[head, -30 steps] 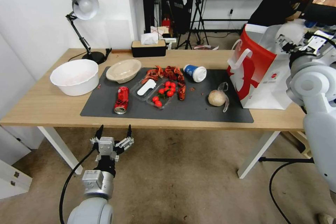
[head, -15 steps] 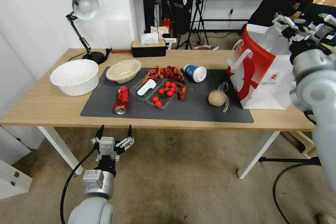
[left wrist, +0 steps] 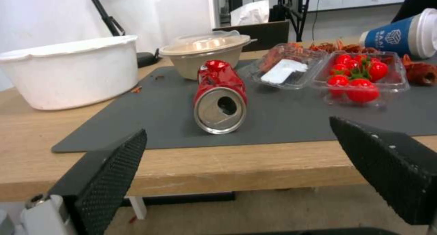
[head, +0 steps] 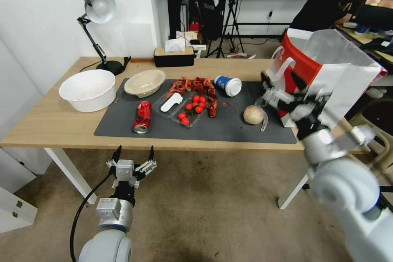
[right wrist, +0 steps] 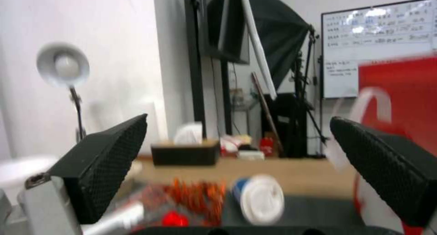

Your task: Pick up the trash from the table and place it into the takeout bag.

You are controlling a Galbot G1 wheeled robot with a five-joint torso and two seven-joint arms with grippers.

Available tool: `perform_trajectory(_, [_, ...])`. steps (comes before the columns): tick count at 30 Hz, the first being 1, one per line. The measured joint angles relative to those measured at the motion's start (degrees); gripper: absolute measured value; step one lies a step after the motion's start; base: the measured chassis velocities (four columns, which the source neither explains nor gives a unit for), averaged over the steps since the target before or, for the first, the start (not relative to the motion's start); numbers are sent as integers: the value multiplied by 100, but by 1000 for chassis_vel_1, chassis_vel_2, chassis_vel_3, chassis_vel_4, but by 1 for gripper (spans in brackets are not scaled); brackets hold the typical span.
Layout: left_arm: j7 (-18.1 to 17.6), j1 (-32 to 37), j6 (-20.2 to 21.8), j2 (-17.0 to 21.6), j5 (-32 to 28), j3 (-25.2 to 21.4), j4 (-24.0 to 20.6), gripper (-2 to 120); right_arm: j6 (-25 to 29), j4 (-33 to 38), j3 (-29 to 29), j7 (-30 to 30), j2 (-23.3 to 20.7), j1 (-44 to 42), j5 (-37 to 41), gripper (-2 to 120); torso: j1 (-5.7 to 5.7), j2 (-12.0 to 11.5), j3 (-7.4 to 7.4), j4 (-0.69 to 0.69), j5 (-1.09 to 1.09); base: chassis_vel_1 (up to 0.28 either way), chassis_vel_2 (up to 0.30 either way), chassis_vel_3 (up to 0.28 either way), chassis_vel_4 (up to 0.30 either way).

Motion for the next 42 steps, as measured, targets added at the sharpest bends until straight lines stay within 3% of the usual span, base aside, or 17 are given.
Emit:
perform_trajectory(3, [-7, -3, -2, 29, -44, -19, 23, 100, 362, -118, -208, 321, 230, -711, -955, 100, 0, 0, 0, -1, -1, 0, 0, 0, 0])
perform_trajectory(11, [-17, -29, -26, 61, -77, -25, 103, 100, 981, -720, -510, 987, 542, -1521, -1843, 100, 0, -1, 0, -1, 0, 0, 0, 0, 0])
perform_trajectory(29, [-25, -99, -46, 69, -97, -29, 220, 100, 1139, -1062, -655, 1200, 652, -1505, -1817, 100, 1, -1, 1, 0, 0, 0, 0, 0, 0])
perform_trajectory(42, [-27, -109, -50, 70, -96, -19, 239, 100, 645, -1002, -673, 1506, 601, -953, -1437, 100, 1, -1, 1, 0, 1, 0, 0, 0, 0])
